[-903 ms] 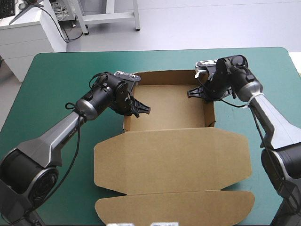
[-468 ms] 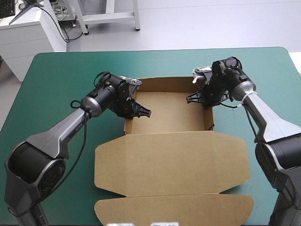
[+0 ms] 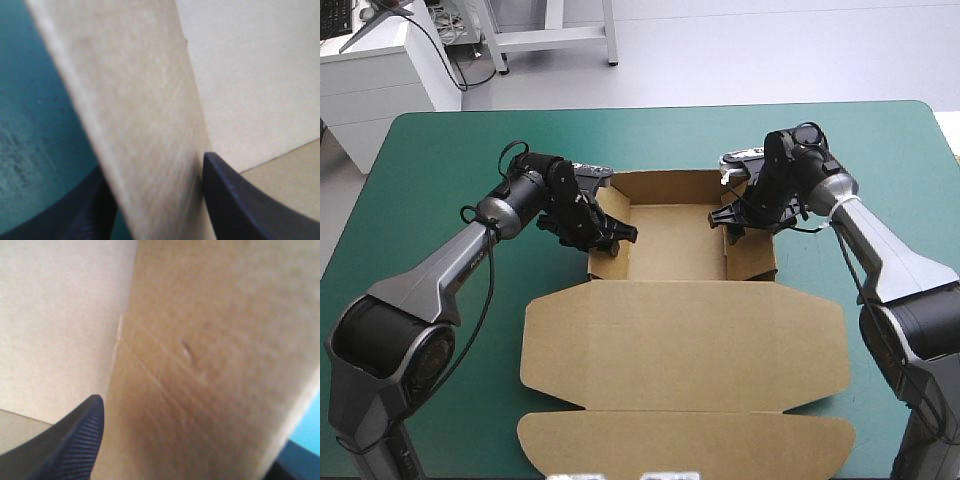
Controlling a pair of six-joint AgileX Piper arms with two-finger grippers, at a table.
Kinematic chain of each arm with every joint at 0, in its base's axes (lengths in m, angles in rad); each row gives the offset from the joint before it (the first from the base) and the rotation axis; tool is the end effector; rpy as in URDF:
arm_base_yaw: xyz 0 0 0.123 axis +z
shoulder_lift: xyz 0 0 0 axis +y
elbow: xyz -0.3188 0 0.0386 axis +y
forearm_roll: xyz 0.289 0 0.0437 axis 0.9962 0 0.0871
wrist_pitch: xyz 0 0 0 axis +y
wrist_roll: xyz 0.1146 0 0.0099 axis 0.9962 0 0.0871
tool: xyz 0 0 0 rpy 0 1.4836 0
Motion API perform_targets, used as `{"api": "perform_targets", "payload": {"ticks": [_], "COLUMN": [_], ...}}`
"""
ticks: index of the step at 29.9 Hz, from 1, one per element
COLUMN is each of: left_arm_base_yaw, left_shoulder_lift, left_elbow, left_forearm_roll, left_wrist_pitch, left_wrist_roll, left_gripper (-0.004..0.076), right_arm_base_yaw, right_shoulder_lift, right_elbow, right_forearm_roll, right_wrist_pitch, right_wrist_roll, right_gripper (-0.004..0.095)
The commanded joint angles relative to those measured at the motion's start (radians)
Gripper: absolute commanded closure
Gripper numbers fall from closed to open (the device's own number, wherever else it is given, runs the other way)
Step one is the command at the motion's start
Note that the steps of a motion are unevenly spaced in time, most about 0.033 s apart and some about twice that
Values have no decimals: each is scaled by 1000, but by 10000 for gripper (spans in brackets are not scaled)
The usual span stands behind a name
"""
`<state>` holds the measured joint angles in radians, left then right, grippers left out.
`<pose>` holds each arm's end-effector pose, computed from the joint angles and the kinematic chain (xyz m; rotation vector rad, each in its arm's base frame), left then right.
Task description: Fold the box
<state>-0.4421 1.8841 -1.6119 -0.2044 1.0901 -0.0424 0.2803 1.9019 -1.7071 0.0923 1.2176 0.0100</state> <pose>0.4059 -0.2150 0.2708 0.4756 2.8387 -0.3764 0.4393 0.1368 0.2877 -0.3610 2.8837 0.1821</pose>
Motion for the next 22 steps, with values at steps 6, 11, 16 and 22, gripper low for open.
{"api": "perform_targets", "payload": {"ticks": [6,11,16,22], "left_arm_base_yaw": [4,4,4,4], "left_shoulder_lift": [-97,-172,-284,-441], "left_elbow": [-37,-36,-36,-36], "left_forearm_roll": [-23,-21,24,24], "left_wrist_pitch": [-26,-41,-51,-95], "left_wrist_roll": [5,42,42,60], "left_gripper": [295,295,296,425], "right_arm_base_yaw": [2,2,0,0], "right_shoulder_lift": [-69,-116,-184,-304], "right_elbow": [-28,-30,-32,-32], "right_forearm_roll": [6,-5,-57,-92], "right_wrist_pitch": [-26,-44,-30,-30], "right_wrist_roll": [-10,-10,-16,-16], "right_gripper": [266,266,266,274]}}
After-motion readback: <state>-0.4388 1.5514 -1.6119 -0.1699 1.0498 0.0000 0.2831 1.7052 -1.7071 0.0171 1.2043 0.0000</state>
